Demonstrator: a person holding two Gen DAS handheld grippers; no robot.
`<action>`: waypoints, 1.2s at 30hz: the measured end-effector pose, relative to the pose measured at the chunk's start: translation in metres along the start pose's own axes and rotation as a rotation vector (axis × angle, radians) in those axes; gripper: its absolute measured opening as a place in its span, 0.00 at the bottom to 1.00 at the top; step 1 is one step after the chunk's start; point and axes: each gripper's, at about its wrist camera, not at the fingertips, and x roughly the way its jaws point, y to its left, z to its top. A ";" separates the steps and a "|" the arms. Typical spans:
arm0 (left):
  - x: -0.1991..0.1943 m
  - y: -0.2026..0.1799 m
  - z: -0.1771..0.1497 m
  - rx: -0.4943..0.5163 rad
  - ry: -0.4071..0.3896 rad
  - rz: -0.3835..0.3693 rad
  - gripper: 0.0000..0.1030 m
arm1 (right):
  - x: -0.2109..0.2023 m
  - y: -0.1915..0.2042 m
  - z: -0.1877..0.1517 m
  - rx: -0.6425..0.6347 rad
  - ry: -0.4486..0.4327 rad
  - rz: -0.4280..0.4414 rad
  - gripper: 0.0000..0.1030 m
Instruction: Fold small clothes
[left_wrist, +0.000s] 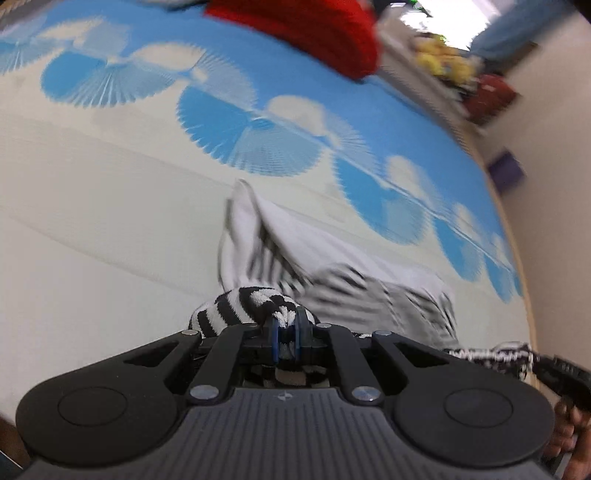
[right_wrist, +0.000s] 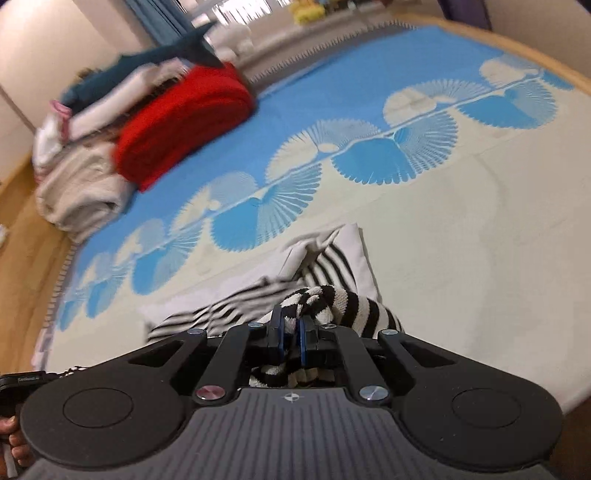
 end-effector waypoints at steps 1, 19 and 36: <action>0.015 0.007 0.010 -0.049 0.010 -0.001 0.10 | 0.020 0.001 0.010 0.005 0.009 -0.007 0.08; 0.041 0.018 0.007 0.304 -0.035 0.086 0.70 | 0.069 -0.003 -0.011 -0.462 -0.081 -0.172 0.50; 0.086 -0.034 0.017 0.522 -0.156 0.205 0.04 | 0.124 0.047 -0.006 -0.785 -0.108 -0.151 0.10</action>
